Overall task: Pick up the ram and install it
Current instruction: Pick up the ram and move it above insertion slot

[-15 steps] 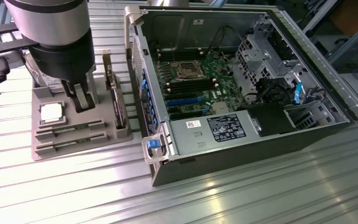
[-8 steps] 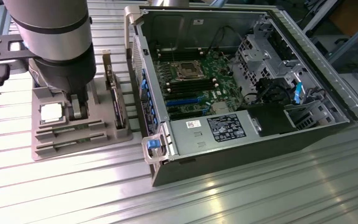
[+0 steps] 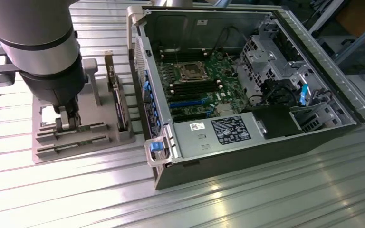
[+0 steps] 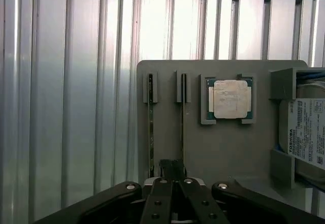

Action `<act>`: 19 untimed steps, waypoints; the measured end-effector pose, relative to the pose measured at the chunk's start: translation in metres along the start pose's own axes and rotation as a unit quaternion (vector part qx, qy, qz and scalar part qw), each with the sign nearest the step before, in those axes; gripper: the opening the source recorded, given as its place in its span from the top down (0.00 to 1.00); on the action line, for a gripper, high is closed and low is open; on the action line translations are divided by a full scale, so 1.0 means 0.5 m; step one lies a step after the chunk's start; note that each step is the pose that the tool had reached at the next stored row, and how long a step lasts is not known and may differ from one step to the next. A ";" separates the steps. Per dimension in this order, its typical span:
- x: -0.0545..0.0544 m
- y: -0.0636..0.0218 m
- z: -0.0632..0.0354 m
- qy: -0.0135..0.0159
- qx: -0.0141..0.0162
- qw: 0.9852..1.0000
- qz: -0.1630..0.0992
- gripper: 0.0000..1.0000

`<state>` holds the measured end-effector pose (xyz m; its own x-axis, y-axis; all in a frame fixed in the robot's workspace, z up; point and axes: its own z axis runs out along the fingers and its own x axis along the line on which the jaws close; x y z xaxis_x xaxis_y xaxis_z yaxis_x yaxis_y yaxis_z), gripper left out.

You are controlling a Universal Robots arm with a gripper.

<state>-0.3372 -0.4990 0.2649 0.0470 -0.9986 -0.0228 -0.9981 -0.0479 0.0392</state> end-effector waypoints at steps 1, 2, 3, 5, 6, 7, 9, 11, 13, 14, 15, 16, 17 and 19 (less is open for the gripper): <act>0.003 0.002 0.005 0.000 0.000 1.000 0.000 0.89; 0.006 0.005 0.011 0.000 0.000 1.000 0.000 0.89; 0.012 0.006 0.015 0.000 0.000 1.000 0.000 0.89; 0.021 0.006 0.020 0.001 0.000 1.000 0.000 0.89; 0.023 0.006 0.023 0.001 0.000 1.000 0.000 0.89; 0.023 0.006 0.023 0.001 0.000 1.000 0.000 0.89; 0.023 0.006 0.023 0.001 0.000 1.000 0.000 0.89; 0.023 0.006 0.023 0.001 0.000 1.000 0.000 0.89; 0.023 0.006 0.023 0.001 0.000 1.000 0.000 0.76; 0.023 0.006 0.023 0.001 0.000 1.000 0.000 0.76; 0.023 0.006 0.023 0.001 0.000 1.000 0.000 0.70; 0.023 0.006 0.025 0.001 0.000 1.000 0.000 0.70; 0.024 0.006 0.030 0.001 0.000 1.000 0.000 0.70; 0.025 0.007 0.039 0.001 0.000 1.000 0.000 0.70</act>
<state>-0.3407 -0.5113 0.2452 0.0480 -0.9986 -0.0201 -0.9980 -0.0488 0.0394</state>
